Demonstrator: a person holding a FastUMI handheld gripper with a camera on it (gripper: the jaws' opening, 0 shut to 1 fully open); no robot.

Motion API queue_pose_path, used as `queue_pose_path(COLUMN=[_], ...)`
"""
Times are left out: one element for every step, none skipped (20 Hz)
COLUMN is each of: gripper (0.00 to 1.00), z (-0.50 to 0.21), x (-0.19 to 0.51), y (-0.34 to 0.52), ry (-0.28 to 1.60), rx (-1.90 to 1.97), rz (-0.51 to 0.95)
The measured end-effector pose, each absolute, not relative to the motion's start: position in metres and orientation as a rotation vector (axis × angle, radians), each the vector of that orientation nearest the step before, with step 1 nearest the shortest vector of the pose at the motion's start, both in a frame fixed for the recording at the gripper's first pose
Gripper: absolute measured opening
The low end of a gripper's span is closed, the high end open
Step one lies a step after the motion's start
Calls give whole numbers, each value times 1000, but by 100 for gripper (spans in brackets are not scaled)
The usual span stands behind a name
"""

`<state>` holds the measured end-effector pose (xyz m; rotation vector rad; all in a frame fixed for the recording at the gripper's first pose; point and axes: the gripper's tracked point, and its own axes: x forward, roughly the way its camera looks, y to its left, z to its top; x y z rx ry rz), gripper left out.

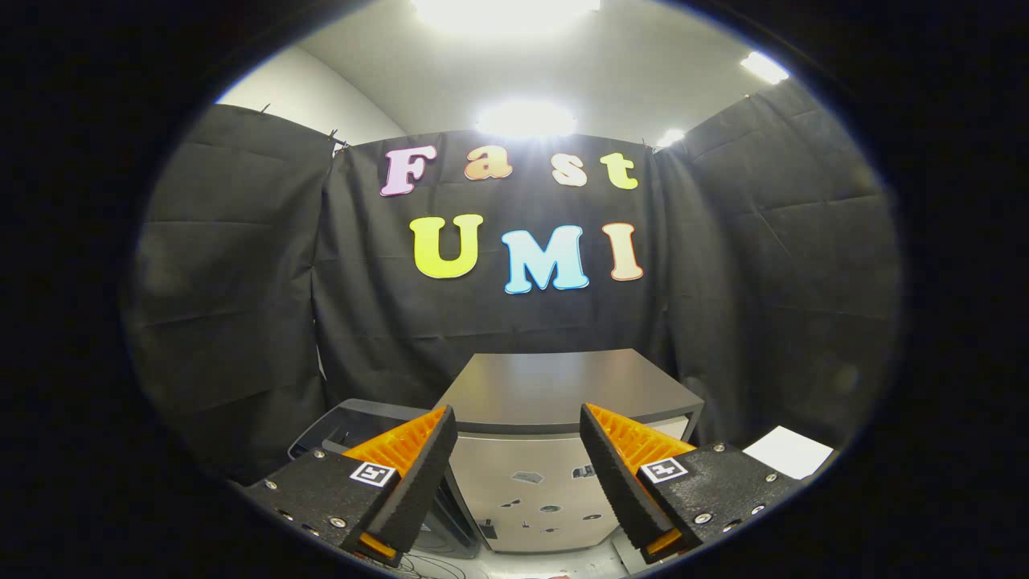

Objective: Put the clothes into the washing machine and then close the washing machine lid.

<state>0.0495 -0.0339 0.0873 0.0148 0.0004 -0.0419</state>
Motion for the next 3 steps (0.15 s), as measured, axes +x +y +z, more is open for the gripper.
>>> queue_pose_path(gripper=[95,95,95], z=[84,82,81], x=[48,46,46], y=[-36,-36,-37], ry=[3,4,4], rx=[17,20,22], rz=[-44,-46,-45])
